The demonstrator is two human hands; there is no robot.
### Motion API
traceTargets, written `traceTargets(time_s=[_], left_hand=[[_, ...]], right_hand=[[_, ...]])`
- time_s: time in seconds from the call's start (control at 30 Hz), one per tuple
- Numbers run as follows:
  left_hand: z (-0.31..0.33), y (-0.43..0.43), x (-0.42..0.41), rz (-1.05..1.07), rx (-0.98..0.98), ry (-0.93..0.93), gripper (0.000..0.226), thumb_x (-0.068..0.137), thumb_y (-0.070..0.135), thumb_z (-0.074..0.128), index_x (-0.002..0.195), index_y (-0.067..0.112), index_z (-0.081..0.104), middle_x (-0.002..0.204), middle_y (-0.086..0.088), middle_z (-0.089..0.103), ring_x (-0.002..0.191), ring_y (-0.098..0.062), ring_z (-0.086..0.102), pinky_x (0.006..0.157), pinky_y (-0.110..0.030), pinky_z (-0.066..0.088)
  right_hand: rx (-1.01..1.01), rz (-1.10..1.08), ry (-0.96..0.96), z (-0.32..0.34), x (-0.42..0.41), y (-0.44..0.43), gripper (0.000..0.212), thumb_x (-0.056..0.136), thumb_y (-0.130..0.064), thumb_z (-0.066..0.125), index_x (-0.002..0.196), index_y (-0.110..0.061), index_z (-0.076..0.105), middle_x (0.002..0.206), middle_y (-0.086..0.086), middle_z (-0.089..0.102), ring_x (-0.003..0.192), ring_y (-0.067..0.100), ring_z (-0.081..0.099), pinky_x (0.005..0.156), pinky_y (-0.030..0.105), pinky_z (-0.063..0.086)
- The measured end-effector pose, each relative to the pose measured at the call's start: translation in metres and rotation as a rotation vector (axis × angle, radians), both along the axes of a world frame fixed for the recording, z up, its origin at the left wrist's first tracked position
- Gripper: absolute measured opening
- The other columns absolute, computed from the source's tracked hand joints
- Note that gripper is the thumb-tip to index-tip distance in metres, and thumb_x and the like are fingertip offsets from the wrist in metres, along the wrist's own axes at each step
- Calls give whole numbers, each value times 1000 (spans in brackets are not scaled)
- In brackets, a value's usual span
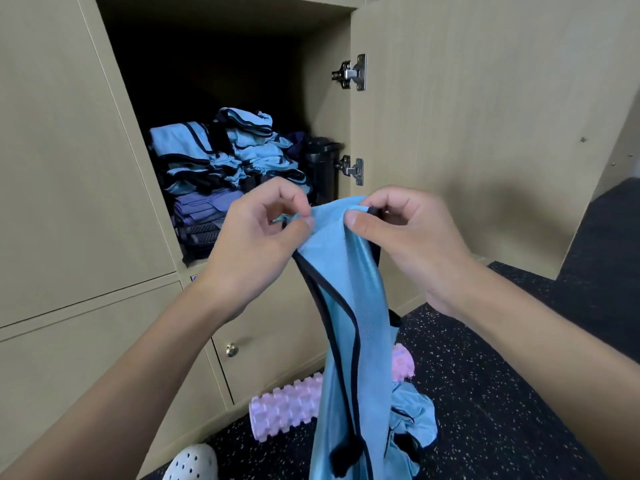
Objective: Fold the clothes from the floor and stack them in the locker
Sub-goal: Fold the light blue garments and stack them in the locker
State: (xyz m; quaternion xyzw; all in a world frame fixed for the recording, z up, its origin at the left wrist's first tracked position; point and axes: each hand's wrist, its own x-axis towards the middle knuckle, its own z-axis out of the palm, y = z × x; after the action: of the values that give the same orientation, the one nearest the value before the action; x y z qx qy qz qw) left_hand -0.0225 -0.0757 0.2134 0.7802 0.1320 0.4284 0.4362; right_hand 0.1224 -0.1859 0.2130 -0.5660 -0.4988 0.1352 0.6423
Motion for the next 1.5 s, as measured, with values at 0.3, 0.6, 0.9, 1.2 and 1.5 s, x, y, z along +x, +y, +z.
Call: traceTargets(time_s=[0.3, 0.6, 0.9, 1.2, 1.5], left_hand=[[16, -9, 0, -8, 98, 90, 36, 66, 37, 88, 82, 15, 64, 68, 1, 56, 61, -15, 47, 56, -29, 42], [25, -1, -10, 100, 46, 44, 15, 79, 11, 81, 70, 18, 70, 72, -2, 72, 67, -13, 64, 67, -31, 56], [33, 0, -17, -2, -37, -52, 16, 87, -3, 69, 82, 11, 65, 74, -7, 67, 64, -12, 65, 60, -18, 54], [31, 1, -14, 23, -123, -187, 21, 90, -4, 66, 89, 15, 59, 71, -3, 70, 68, -24, 64, 73, -40, 54], [-1, -9, -4, -132, -474, -15, 87, 72, 18, 77, 146, 27, 32, 107, -2, 77, 98, -20, 74, 89, -37, 56]], right_hand=[[92, -92, -28, 20, -4, 1, 14, 88, -13, 70, 75, -8, 65, 85, 18, 67, 65, 10, 52, 64, 28, 45], [58, 3, -87, 21, 10, -8, 15, 86, -18, 75, 77, -10, 67, 77, 22, 63, 69, 18, 51, 68, 37, 41], [32, -2, -158, 24, 13, -12, 18, 92, -9, 66, 91, -23, 53, 85, 14, 65, 71, 20, 56, 72, 33, 44], [-78, 194, 58, 10, 1, -6, 68, 90, -6, 67, 138, -38, 31, 93, 2, 77, 84, 14, 74, 70, 18, 55], [66, 167, 174, 11, -3, -1, 61, 94, 2, 59, 134, -38, 34, 101, 7, 76, 91, 23, 74, 77, 32, 59]])
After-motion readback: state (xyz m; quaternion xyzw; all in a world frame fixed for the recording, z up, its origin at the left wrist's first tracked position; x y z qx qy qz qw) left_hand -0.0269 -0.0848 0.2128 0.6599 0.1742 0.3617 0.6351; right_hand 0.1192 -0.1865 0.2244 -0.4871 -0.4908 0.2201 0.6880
